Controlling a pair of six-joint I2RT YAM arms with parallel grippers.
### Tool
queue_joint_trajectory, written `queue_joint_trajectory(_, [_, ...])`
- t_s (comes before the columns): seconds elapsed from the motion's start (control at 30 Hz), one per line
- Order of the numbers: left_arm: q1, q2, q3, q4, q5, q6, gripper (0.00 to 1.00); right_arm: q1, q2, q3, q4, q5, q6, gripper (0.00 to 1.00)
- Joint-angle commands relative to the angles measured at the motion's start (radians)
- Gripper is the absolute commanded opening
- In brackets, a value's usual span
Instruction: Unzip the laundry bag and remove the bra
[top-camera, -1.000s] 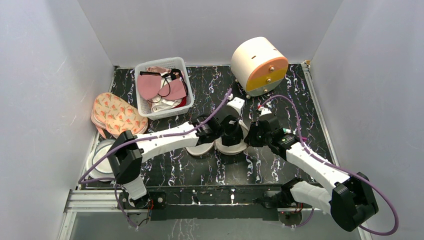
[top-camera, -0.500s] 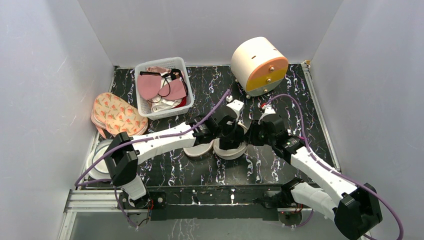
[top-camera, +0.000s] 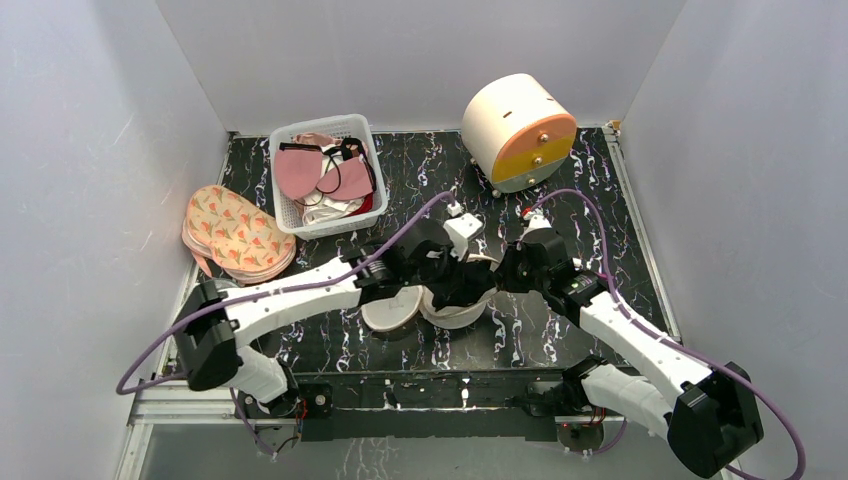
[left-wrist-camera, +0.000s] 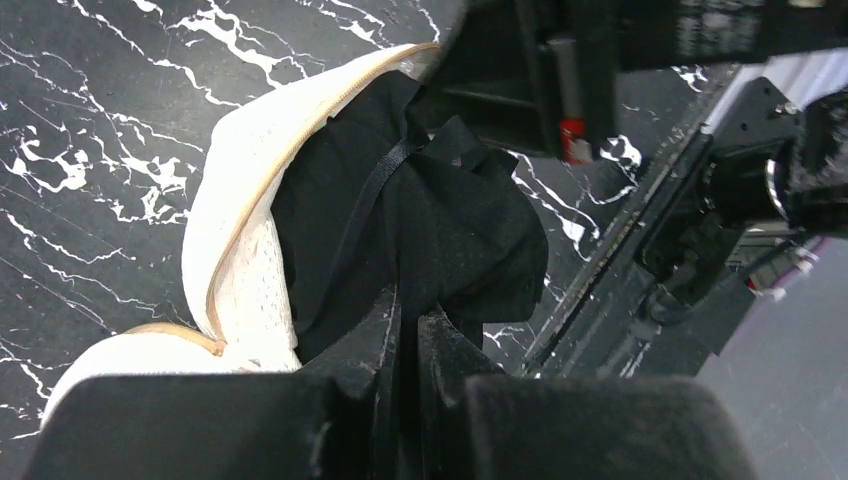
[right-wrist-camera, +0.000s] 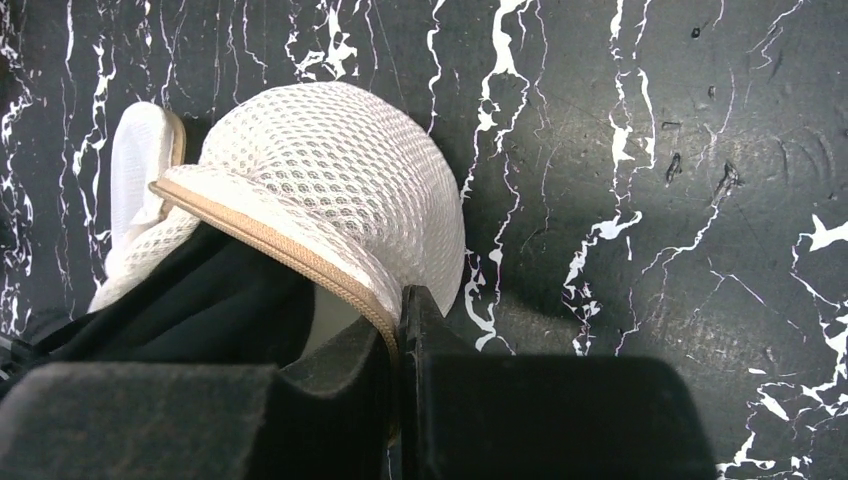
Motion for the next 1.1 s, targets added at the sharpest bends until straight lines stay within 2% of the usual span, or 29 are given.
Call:
queue_joint_trajectory(0.0, [-0.003, -0.148, -0.069, 0.092, 0.067, 0.052, 0.00, 0.004, 0.004, 0.013, 0.032, 0.041, -0.006, 0.02])
queue_joint_trajectory(0.17, [-0.003, -0.145, -0.057, 0.113, -0.054, -0.031, 0.00, 0.003, 0.003, 0.002, 0.043, 0.010, 0.006, 0.02])
queue_joint_trajectory(0.3, [0.007, -0.012, 0.067, -0.048, -0.230, -0.213, 0.00, 0.004, -0.002, -0.006, 0.049, 0.000, 0.011, 0.01])
queue_joint_trajectory(0.37, [0.022, 0.051, 0.117, -0.098, -0.194, -0.263, 0.00, 0.003, -0.006, -0.005, 0.044, 0.000, 0.012, 0.01])
queue_joint_trajectory(0.47, [0.028, 0.106, 0.140, -0.098, -0.114, -0.259, 0.00, 0.004, -0.013, -0.001, 0.037, 0.004, 0.011, 0.01])
queue_joint_trajectory(0.5, [0.029, 0.112, 0.139, -0.096, -0.105, -0.252, 0.03, 0.004, -0.015, -0.001, 0.035, 0.005, 0.010, 0.01])
queue_joint_trajectory(0.7, [0.028, 0.047, 0.066, -0.081, -0.100, -0.161, 0.40, 0.004, -0.018, -0.004, 0.030, 0.007, 0.006, 0.01])
queue_joint_trajectory(0.87, [0.027, -0.014, 0.004, -0.122, -0.086, -0.070, 0.58, 0.004, -0.008, -0.004, 0.037, -0.003, 0.003, 0.01])
queue_joint_trajectory(1.03, [0.028, -0.079, -0.052, -0.119, -0.052, -0.010, 0.70, 0.003, -0.003, -0.008, 0.040, -0.006, 0.002, 0.01])
queue_joint_trajectory(1.07, [0.027, -0.080, -0.054, -0.114, -0.028, 0.004, 0.76, 0.004, -0.003, -0.010, 0.040, -0.008, 0.002, 0.01])
